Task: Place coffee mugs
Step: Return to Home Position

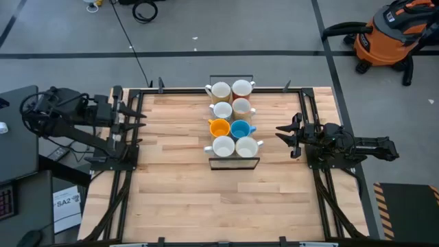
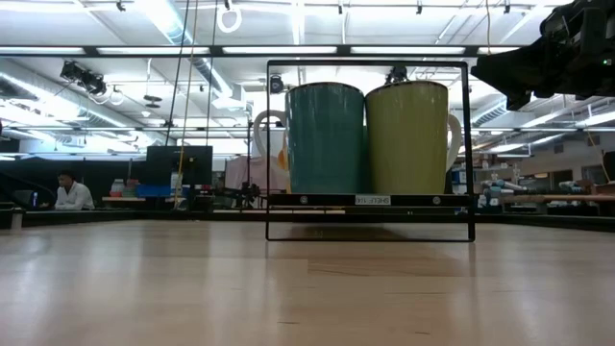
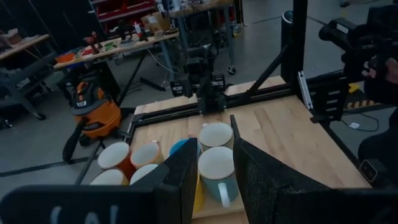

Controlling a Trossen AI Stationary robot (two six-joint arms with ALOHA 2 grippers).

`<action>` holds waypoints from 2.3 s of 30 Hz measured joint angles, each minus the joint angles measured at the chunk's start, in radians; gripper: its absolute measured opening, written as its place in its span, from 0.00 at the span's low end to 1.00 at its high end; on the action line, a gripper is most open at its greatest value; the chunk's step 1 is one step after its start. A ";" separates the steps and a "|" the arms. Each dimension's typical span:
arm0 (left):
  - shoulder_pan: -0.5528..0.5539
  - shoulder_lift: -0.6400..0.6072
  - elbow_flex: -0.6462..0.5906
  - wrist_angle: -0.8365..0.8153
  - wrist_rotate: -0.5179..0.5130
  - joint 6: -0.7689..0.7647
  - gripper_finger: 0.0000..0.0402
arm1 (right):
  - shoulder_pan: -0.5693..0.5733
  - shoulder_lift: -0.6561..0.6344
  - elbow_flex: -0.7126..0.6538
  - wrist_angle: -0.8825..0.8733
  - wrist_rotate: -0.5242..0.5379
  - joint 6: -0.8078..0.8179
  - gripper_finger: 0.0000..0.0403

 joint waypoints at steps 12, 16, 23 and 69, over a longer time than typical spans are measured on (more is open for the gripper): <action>0.000 -0.116 -0.001 -0.065 0.030 0.025 0.27 | 0.000 0.000 0.000 0.002 0.000 0.000 0.31; 0.000 -0.191 -0.006 -0.072 0.031 0.013 0.27 | 0.000 0.000 0.000 0.002 0.000 -0.001 0.31; 0.000 -0.428 -0.303 0.137 0.045 -0.010 0.27 | 0.000 0.000 0.000 0.003 0.000 -0.002 0.31; 0.129 -0.773 -1.457 1.220 0.095 -0.112 0.27 | -0.002 0.015 0.001 0.010 0.000 0.000 0.31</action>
